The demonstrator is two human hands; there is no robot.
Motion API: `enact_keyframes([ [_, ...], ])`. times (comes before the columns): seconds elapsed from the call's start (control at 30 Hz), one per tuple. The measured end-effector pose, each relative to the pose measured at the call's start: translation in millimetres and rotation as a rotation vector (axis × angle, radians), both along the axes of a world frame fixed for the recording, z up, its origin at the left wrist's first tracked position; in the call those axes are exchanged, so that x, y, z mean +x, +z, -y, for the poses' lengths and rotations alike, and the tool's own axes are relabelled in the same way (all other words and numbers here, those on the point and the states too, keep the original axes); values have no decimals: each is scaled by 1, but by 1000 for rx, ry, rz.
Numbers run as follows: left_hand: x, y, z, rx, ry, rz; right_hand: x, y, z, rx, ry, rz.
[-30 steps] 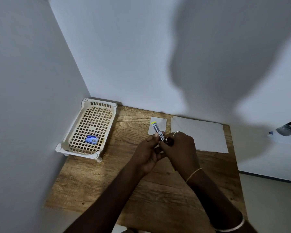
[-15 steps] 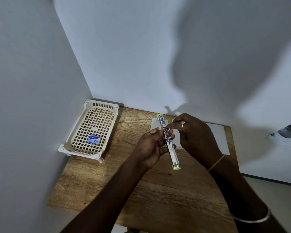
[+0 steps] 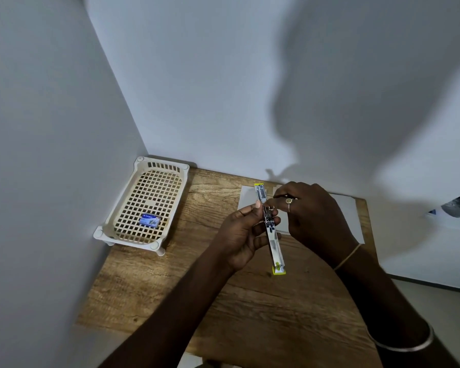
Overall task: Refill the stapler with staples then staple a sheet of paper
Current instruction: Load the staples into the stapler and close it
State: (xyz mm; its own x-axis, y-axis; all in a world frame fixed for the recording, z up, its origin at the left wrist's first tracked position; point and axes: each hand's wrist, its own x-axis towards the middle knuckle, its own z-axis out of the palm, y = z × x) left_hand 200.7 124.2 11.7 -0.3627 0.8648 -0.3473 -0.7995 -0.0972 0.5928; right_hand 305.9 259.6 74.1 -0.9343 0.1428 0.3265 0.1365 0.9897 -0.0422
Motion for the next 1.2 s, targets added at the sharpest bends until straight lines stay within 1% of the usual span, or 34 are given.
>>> enact_keyframes([
  [0.17, 3, 0, 2, -6, -14, -2, 0, 2, -3, -17, 6, 23],
  [0.33, 3, 2, 2, -9, -19, 16, -1, 0, -4, 29, 24, 37],
  [0.4, 3, 2, 2, -4, -21, 32, -2, -1, -4, 24, 22, 14],
  [0.43, 4, 1, 2, 1, -21, 43, -2, -2, -3, -14, 4, -23],
  [0.47, 4, 1, 2, 6, -18, 55, -2, -4, -2, -91, -22, -81],
  [0.5, 4, 1, 2, 9, -13, 65, -1, -7, 1, -210, -49, -152],
  [0.57, 3, 0, 3, 14, -2, 78, 0, -9, 5, -524, -83, -284],
  [0.63, 2, 0, 3, 12, 10, 86, 3, -8, 10, -779, -96, -323],
  [0.7, 1, -1, 3, 6, 18, 82, 6, -4, 15, -878, -66, -305],
  [0.8, 0, -2, 2, 13, 24, 78, 6, -2, 19, -828, -15, -278],
  [0.93, 3, -2, -1, 8, 27, 89, 0, -1, 17, -658, -79, -230],
  [1.03, 6, -4, -3, -8, 21, 91, -5, -1, 15, -511, -133, -140],
  [1.1, 8, -7, -4, -31, 30, 109, -7, -2, 13, -476, -167, -70],
  [1.2, 11, -13, -4, -55, 54, 154, -8, -2, 13, -452, -156, 37],
])
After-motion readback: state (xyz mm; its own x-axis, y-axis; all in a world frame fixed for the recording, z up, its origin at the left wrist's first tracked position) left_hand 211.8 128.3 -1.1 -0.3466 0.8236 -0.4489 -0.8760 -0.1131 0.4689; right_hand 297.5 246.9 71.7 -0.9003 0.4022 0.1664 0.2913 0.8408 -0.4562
